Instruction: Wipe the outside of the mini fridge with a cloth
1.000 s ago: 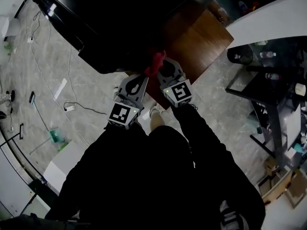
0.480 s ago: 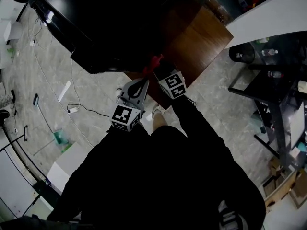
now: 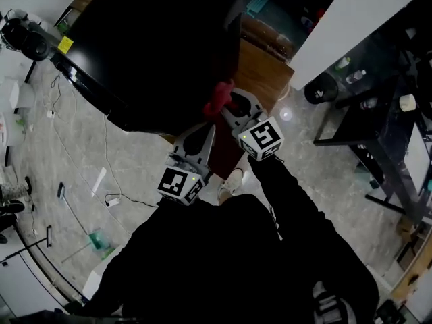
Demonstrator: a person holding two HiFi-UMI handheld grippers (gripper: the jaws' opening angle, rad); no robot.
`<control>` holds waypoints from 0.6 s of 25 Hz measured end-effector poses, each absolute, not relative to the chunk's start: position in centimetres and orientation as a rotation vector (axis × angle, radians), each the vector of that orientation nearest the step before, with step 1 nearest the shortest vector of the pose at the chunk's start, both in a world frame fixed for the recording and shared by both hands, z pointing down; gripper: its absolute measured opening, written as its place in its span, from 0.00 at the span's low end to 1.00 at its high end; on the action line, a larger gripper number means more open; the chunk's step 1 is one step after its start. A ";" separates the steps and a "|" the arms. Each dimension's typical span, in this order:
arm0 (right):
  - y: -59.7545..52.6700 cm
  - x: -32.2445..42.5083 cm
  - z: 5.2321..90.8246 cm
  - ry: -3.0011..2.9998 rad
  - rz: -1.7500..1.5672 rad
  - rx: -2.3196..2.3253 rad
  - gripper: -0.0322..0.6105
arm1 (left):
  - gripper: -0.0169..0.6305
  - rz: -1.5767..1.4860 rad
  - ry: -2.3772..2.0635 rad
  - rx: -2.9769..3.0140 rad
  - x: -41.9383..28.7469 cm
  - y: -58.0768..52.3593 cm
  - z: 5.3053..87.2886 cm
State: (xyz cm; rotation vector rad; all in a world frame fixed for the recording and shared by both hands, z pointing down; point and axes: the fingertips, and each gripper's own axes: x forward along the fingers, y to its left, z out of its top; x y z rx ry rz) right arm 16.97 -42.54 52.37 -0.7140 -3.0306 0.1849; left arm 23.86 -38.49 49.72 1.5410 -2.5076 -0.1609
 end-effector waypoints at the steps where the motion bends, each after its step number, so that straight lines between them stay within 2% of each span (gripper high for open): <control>1: -43.4 16.6 50.0 -3.080 0.183 -0.714 0.20 | 0.03 -0.169 -2.516 1.570 23.8 -39.4 48.3; 8: -47.8 12.8 39.6 -3.293 0.225 -0.701 0.20 | 0.03 -0.175 -2.633 1.666 21.6 -43.8 40.2; 15: -48.9 9.8 37.5 -3.350 0.265 -0.714 0.20 | 0.03 -0.154 -2.696 1.634 19.5 -44.9 38.5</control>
